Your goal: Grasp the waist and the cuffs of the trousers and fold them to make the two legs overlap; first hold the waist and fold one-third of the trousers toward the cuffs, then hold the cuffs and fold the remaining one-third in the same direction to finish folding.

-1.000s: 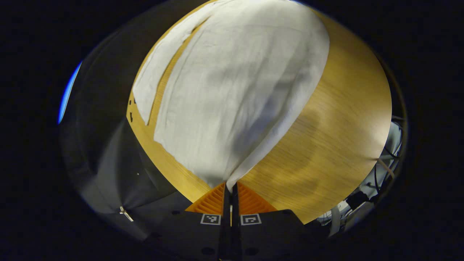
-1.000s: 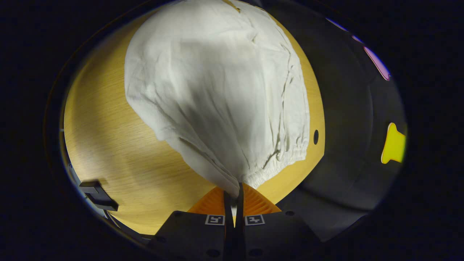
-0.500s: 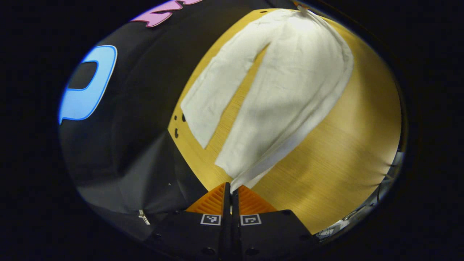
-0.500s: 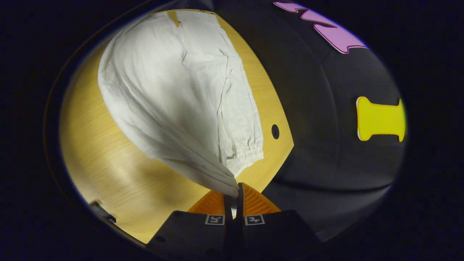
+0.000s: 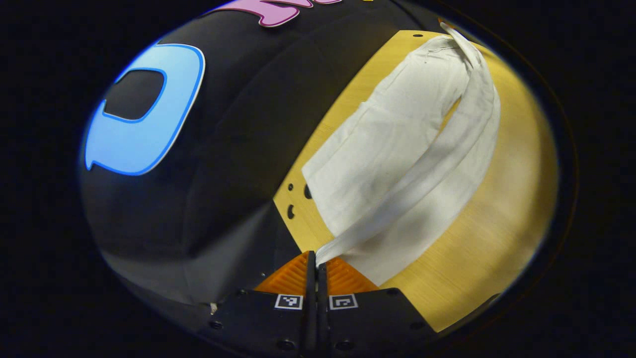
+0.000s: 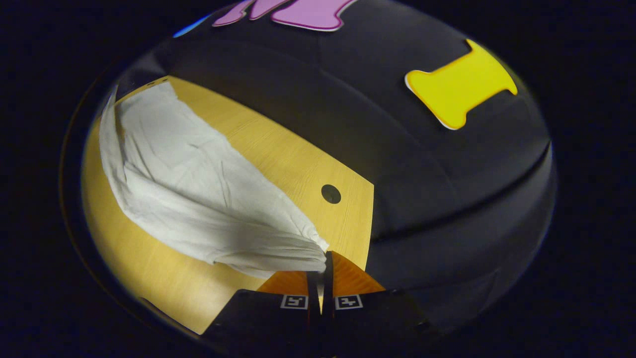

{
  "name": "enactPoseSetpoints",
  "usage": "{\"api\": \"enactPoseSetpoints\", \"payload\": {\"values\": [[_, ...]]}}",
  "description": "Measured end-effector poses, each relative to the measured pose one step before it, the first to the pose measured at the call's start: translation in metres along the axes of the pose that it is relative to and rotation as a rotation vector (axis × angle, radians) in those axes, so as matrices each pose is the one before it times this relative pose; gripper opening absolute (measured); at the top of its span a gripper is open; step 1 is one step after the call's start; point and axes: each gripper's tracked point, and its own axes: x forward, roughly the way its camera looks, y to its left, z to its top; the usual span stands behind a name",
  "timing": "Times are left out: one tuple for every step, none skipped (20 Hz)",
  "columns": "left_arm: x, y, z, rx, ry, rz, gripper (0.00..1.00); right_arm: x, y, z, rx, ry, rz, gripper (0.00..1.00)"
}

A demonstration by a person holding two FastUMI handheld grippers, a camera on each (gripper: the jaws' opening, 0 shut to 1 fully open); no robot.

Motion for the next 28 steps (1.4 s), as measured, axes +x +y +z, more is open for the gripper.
{"api": "enactPoseSetpoints", "payload": {"values": [[0.00936, 0.00263, 0.00495, -0.02074, -0.00508, 0.00738, 0.05, -0.00616, -0.00209, 0.00933, 0.03062, -0.00354, -0.01228, 0.05], [0.00732, 0.00166, 0.00451, -0.02540, -0.00909, 0.01132, 0.05, -0.00610, 0.00006, 0.01028, 0.02652, -0.00684, -0.01006, 0.05], [0.01024, 0.00556, 0.00583, -0.05451, -0.00598, 0.00662, 0.05, -0.00502, 0.00081, 0.00949, 0.03160, -0.00227, -0.00750, 0.05], [0.01995, 0.01103, 0.01222, -0.11812, -0.02895, 0.02254, 0.05, -0.00864, 0.00039, 0.01267, 0.05431, -0.00582, -0.00852, 0.05], [0.01084, 0.00615, 0.00841, -0.05600, -0.00896, 0.00695, 0.05, -0.00079, -0.00062, 0.00750, 0.04131, -0.00393, -0.00712, 0.05], [0.01270, 0.00759, 0.00704, -0.02781, -0.01273, 0.01092, 0.05, 0.00045, -0.00058, 0.00582, 0.04739, -0.00087, -0.00577, 0.05], [0.00795, 0.00285, 0.00940, -0.01609, -0.01336, 0.00493, 0.05, -0.00270, -0.00099, 0.00923, 0.05316, -0.00644, -0.00638, 0.05], [0.01551, -0.00016, 0.01186, -0.01960, -0.01358, -0.00018, 0.05, -0.00397, -0.00168, 0.01383, 0.07517, -0.00880, -0.00774, 0.05], [0.01182, -0.00038, 0.00253, -0.01363, -0.01068, 0.00318, 0.05, -0.00533, -0.00036, 0.01264, 0.05387, -0.01069, -0.00477, 0.05], [0.01059, -0.00142, 0.00300, -0.01320, -0.00252, 0.00106, 0.05, -0.00593, -0.00059, 0.01109, 0.05418, -0.01246, -0.00726, 0.05], [0.01088, -0.00232, 0.00007, -0.01947, -0.00435, 0.00180, 0.05, -0.00498, -0.00076, 0.00873, 0.04299, -0.01039, -0.00708, 0.05], [0.01206, -0.00249, -0.00194, -0.02297, -0.00050, -0.00030, 0.05, -0.00666, -0.00151, 0.00673, 0.03029, -0.00845, -0.00831, 0.05], [0.01727, -0.00604, -0.00707, -0.03674, 0.00618, -0.00053, 0.05, -0.00121, 0.00108, 0.00493, 0.02240, -0.00750, -0.00620, 0.05], [0.01183, -0.00450, -0.00944, -0.02312, 0.01637, 0.00148, 0.05, -0.00062, 0.00189, 0.00030, 0.01217, 0.00250, -0.00300, 0.05], [0.00999, -0.00525, -0.00816, -0.03026, 0.00739, 0.00136, 0.05, -0.00204, 0.00081, -0.00074, 0.01171, 0.01407, 0.00046, 0.05], [0.00923, -0.00736, -0.00792, -0.04345, 0.00642, -0.00417, 0.05, -0.00310, 0.00123, -0.00221, 0.00295, 0.01850, -0.00268, 0.08], [0.00149, -0.01388, -0.00497, -0.06539, 0.00394, -0.01572, 0.05, -0.00012, -0.00079, -0.00383, -0.00854, 0.02381, -0.01111, 0.14], [-0.00343, -0.01017, 0.00066, -0.07141, -0.01755, -0.01456, 0.05, -0.00641, 0.00214, -0.00048, -0.01441, 0.01459, 0.00095, 0.27], [-0.00334, -0.00485, 0.00641, -0.07304, -0.03509, -0.00589, 0.05, -0.00110, 0.00163, -0.00117, -0.01629, 0.00253, 0.00205, 0.31], [-0.00287, -0.00105, 0.00444, -0.06844, -0.02675, -0.00763, 0.05, -0.00223, 0.00253, -0.00052, -0.02112, -0.00342, -0.00250, 0.36], [-0.00693, 0.00084, 0.00438, -0.04959, -0.02392, -0.00007, 0.24, -0.00101, 0.00273, -0.00461, -0.01165, 0.00124, 0.00575, 0.54], [-0.00809, -0.00066, 0.00224, -0.04437, -0.02100, -0.00057, 0.43, -0.00667, 0.00161, 0.00022, 0.00171, -0.00561, 0.00912, 0.73], [-0.01252, 0.00009, 0.00746, -0.04258, -0.02448, -0.00668, 0.62, 0.00090, 0.00010, -0.00312, 0.00512, -0.01097, 0.00068, 0.92], [-0.01384, 0.00268, 0.01136, -0.05128, -0.02524, 0.00451, 0.80, -0.00712, -0.00628, 0.00189, 0.00631, -0.02194, -0.02469, 0.97], [-0.01362, 0.00653, 0.01427, -0.04075, -0.04132, 0.02873, 0.99, -0.00446, -0.00718, 0.00115, 0.01279, -0.02282, -0.02551, 0.98], [-0.01801, 0.01172, 0.02134, -0.04221, -0.08476, 0.03927, 0.97, -0.01215, -0.00943, -0.00033, 0.03793, -0.02863, -0.02688, 0.98], [-0.01323, 0.00261, 0.01175, -0.02675, -0.04735, 0.00299, 0.97, -0.00750, -0.00746, -0.00191, 0.04672, -0.01625, -0.01956, 0.98], [-0.01200, -0.00093, 0.00735, -0.02498, -0.02428, -0.01123, 0.97, -0.00503, -0.00804, -0.00456, 0.06081, -0.00160, -0.01439, 0.98]]}}
